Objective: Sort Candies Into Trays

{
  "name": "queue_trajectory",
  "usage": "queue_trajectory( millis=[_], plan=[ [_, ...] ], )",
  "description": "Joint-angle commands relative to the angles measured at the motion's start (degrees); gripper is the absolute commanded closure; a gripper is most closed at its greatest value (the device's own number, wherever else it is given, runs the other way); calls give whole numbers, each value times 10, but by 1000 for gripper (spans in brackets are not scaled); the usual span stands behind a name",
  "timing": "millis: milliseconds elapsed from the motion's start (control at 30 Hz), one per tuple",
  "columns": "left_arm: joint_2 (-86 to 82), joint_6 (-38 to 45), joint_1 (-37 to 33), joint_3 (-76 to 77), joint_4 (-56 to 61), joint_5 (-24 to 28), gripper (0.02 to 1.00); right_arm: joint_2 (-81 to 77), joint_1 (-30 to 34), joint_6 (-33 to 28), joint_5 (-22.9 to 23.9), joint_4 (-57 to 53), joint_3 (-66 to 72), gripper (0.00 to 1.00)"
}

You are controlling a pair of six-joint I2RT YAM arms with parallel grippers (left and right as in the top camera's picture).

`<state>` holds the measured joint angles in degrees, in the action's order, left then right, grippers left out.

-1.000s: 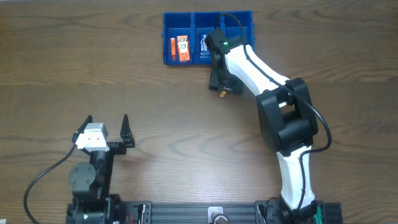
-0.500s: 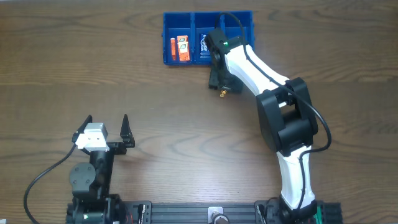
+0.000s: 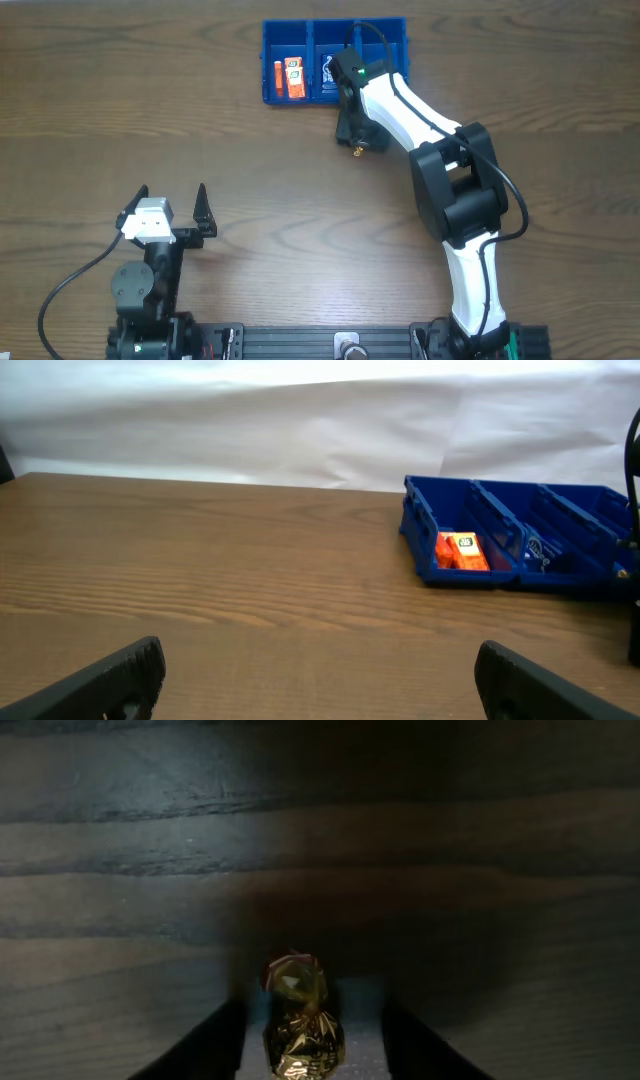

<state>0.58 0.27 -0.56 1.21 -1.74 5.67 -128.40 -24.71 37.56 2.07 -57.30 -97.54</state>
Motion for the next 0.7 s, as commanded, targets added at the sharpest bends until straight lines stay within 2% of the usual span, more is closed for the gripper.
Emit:
queue_trajectory(
  millis=[33, 133, 400, 700],
  plan=[
    [-3, 6, -2, -9, -23, 8, 20, -15, 0, 13, 8, 0, 2, 645],
    [-3, 6, -2, -9, -23, 8, 20, -15, 0, 13, 8, 1, 2, 711],
    [-3, 6, -2, -9, -23, 8, 23, -15, 0, 15, 8, 0, 2, 812],
    [-3, 6, -2, -9, -23, 8, 23, -3, 0, 14, 8, 0, 0, 825]
  ],
)
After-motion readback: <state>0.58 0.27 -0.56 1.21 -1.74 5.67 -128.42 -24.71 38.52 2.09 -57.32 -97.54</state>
